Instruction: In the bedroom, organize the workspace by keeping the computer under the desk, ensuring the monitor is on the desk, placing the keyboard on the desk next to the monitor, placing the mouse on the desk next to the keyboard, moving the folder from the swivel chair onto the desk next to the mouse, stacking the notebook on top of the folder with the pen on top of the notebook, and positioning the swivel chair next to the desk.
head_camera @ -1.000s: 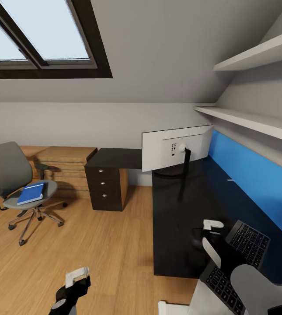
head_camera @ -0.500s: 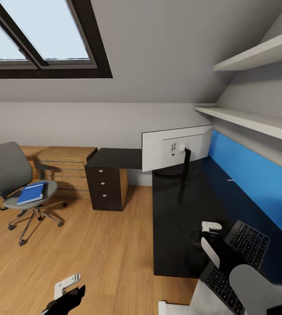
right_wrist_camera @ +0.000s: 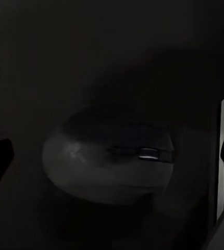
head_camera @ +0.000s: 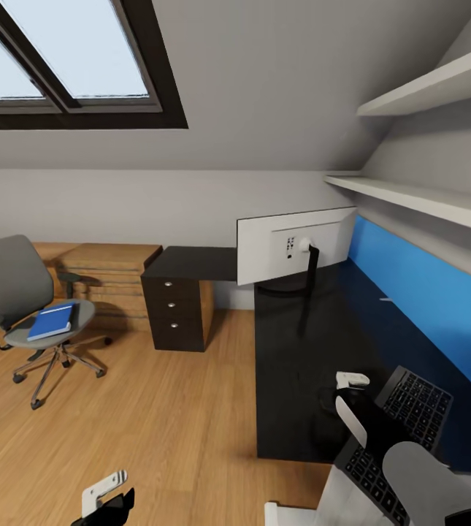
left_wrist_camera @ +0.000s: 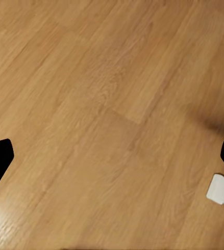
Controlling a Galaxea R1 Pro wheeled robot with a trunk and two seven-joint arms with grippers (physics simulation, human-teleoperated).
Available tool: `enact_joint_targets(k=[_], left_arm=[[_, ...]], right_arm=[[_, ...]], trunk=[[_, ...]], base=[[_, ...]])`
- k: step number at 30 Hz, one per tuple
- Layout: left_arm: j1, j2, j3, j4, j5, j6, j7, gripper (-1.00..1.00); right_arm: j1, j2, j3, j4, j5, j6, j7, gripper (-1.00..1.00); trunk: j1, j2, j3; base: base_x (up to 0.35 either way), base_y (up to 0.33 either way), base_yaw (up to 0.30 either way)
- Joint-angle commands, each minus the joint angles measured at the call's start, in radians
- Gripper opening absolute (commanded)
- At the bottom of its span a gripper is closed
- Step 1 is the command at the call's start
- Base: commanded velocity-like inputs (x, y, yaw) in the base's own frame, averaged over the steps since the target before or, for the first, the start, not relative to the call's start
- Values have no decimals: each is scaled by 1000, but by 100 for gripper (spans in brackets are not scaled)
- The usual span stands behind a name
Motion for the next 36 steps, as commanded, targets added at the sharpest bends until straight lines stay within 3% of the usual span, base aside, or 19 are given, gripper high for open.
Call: enact_joint_targets(k=[1, 13, 36], left_arm=[[0, -1, -1, 3, 9, -3, 6, 100], [0, -3, -2, 26, 2, -17, 13, 100], [0, 2, -4, 101, -15, -19, 7, 100]], right_arm=[[-1, -2, 8, -2, -10, 4, -9, 100], [-1, -2, 10, -3, -10, -3, -7, 100], [-1, -4, 7, -4, -9, -3, -6, 100]], trunk=[[4, -8, -4], [50, -92, -42], [50, -92, -42]], base=[[0, 0, 0], [0, 0, 0], [44, 0, 0]])
